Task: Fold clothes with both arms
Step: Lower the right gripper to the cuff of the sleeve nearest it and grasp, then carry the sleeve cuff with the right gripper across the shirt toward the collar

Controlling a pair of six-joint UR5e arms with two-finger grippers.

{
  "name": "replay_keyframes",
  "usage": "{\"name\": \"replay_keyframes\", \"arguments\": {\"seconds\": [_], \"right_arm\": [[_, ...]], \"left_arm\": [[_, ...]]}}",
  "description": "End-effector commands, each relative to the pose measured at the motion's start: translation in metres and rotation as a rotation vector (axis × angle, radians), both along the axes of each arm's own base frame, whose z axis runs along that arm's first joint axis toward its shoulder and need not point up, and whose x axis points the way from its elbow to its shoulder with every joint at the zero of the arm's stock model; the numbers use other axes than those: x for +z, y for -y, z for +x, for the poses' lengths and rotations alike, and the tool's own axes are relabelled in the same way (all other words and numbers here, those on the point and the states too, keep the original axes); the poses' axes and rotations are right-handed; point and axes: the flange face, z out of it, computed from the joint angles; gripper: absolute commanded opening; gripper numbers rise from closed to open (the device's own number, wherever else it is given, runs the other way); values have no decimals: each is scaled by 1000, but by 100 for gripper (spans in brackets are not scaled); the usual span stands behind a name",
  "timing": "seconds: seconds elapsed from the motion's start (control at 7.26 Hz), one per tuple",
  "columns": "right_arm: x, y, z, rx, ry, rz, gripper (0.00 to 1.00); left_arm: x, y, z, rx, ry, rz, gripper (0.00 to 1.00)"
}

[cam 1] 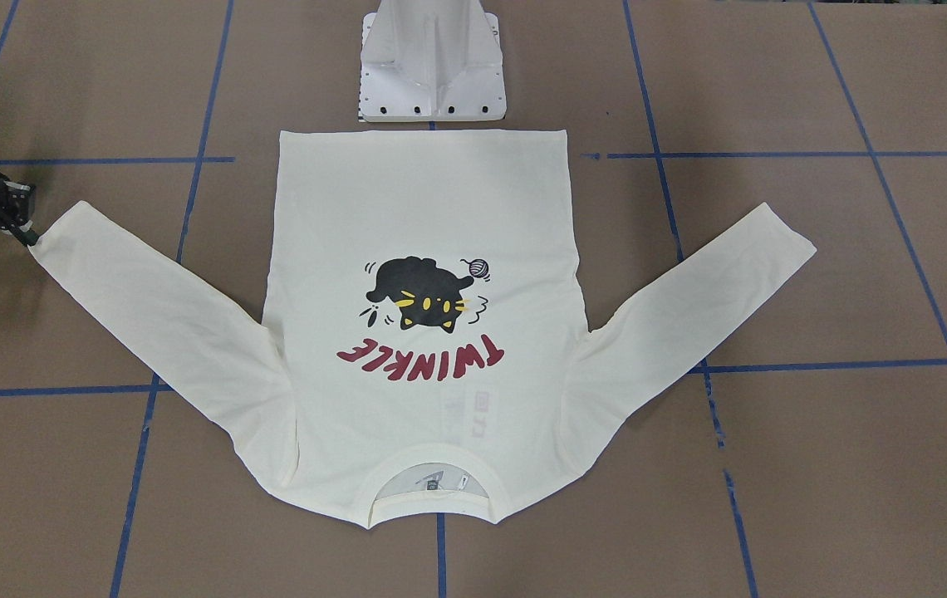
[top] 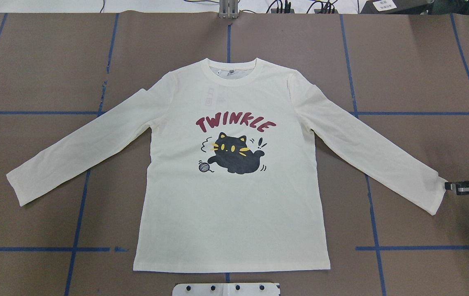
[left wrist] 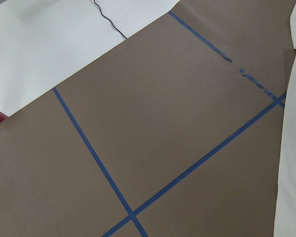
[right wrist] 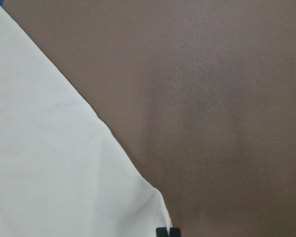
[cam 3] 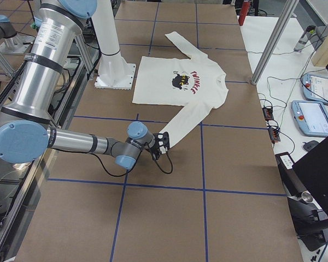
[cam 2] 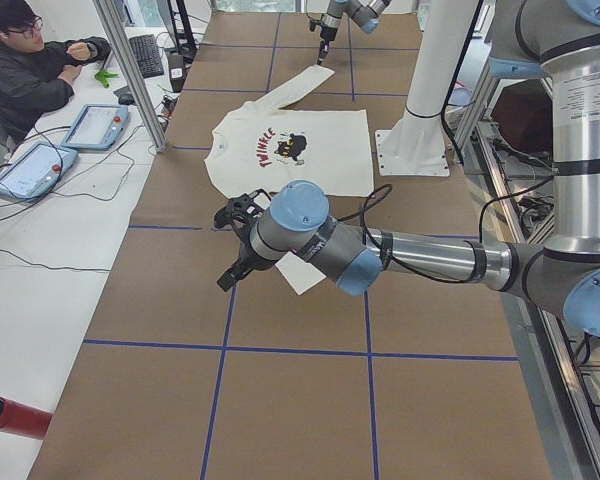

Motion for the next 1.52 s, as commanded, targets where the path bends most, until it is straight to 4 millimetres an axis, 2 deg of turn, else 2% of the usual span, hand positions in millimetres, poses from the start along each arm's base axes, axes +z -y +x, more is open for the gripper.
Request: {"name": "replay_keyframes", "arguments": {"seconds": [0.0, 0.28, 0.41, 0.55, 0.69, 0.83, 0.96, 1.1, 1.24, 1.38], "right_arm": [[-24, 6, -4, 5, -3, 1, 0], [-77, 18, -10, 28, -69, -45, 0], [-112, 29, -20, 41, -87, -49, 0], [-143, 53, -36, 83, -136, -48, 0], [-174, 79, -62, 97, -162, -68, 0], [-224, 115, -101, 111, -200, -90, 0], [-289, 145, -131, 119, -249, -122, 0], [-368, 165, -154, 120, -278, -146, 0], [-431, 178, -162, 126, -284, -152, 0], [-475, 184, -162, 140, -234, -106, 0]], "left_arm": [[-1, 0, 0, 0, 0, 1, 99], [1, -1, 0, 0, 0, -2, 99], [1, -1, 0, 0, 0, -2, 99], [1, 0, 0, 0, 0, -3, 99], [2, -1, 0, 0, 0, -5, 99], [1, -2, -1, -2, 0, -3, 99], [1, -2, 0, -1, -1, -3, 99], [2, -2, -1, -2, -1, -6, 99], [4, -2, -1, -2, 0, -9, 99], [4, -2, -1, -4, -1, -10, 99]]}}
